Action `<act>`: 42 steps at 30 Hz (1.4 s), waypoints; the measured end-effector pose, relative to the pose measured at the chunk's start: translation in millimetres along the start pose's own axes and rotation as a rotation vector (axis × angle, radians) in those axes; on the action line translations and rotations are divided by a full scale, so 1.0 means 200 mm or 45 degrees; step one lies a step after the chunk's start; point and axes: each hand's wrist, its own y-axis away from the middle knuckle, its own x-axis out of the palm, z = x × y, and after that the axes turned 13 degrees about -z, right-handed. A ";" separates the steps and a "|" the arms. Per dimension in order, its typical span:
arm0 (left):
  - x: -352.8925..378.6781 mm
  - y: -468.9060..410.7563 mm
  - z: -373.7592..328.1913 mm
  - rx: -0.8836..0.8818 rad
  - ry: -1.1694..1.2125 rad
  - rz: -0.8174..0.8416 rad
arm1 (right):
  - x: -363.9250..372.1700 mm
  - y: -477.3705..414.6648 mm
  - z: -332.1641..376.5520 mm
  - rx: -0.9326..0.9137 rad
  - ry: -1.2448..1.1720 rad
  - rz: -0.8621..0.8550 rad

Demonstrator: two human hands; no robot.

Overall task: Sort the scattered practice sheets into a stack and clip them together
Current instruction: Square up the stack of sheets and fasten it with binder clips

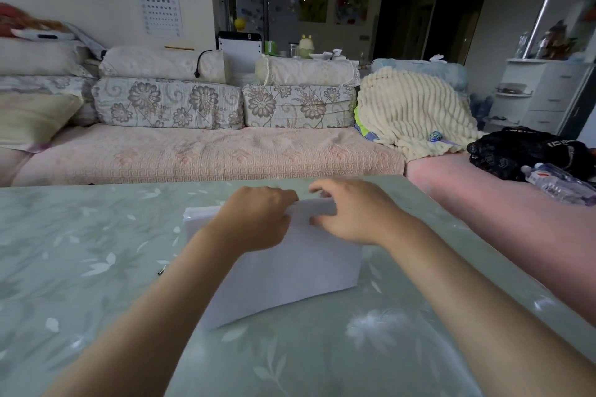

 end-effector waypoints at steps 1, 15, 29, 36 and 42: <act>0.00 0.02 0.00 0.030 -0.002 -0.025 | 0.03 -0.01 0.05 -0.035 -0.019 0.025; -0.11 0.28 0.29 -0.179 0.057 0.001 | 0.20 -0.08 0.36 -0.259 0.077 -0.033; 0.22 0.87 0.65 -0.876 0.182 0.363 | 0.40 -0.13 0.50 -0.329 0.115 -0.331; 0.31 0.97 0.60 -0.851 0.221 0.477 | 0.42 -0.12 0.50 -0.306 0.139 -0.380; 0.11 0.90 0.44 -0.667 0.542 0.758 | 0.42 -0.13 0.50 -0.275 0.115 -0.359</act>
